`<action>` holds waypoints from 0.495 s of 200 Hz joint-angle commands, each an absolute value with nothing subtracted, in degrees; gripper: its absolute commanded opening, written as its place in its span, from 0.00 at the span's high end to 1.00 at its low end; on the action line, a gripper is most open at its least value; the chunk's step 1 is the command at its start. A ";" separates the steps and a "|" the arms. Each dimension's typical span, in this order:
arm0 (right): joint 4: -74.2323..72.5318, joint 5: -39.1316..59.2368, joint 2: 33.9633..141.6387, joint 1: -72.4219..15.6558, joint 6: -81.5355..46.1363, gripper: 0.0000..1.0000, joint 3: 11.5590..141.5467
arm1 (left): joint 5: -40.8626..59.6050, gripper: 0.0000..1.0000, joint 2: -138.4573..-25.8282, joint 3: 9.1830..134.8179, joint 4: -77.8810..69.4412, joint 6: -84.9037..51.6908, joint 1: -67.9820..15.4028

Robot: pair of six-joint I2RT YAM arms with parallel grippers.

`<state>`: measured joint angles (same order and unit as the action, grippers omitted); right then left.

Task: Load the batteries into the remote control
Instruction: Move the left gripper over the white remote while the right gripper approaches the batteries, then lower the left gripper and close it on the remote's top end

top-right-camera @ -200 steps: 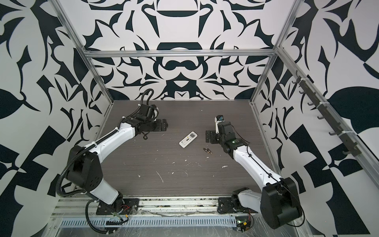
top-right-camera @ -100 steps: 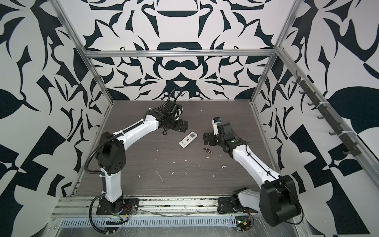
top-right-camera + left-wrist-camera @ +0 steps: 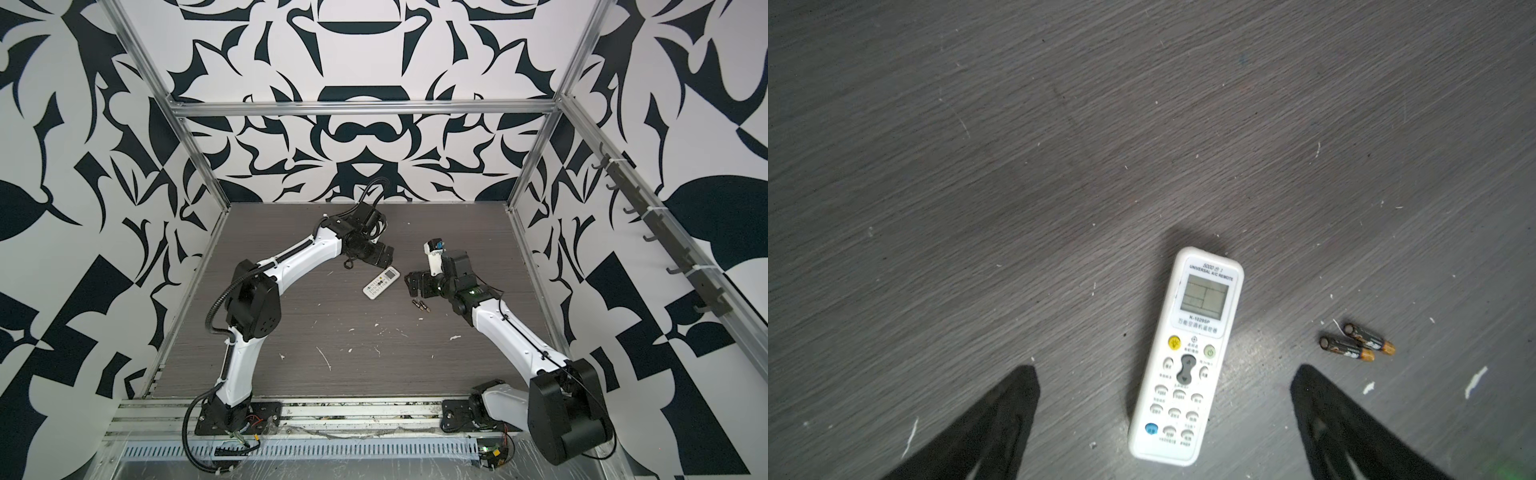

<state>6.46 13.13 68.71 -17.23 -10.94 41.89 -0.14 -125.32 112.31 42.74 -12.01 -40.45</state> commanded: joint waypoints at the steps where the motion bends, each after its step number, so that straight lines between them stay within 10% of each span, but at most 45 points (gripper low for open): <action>1: 2.78 14.83 69.03 -17.10 -10.55 0.00 41.82 | -1.32 0.00 -128.10 114.84 46.41 -11.60 -40.61; 99: 2.66 13.14 70.27 -16.37 -14.02 0.01 39.22 | 0.57 0.08 -133.83 118.70 47.51 -12.16 -41.81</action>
<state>3.95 13.74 70.74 -16.91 -12.64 39.55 -0.56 -132.57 116.57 45.25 -11.94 -41.08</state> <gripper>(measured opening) 0.993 0.935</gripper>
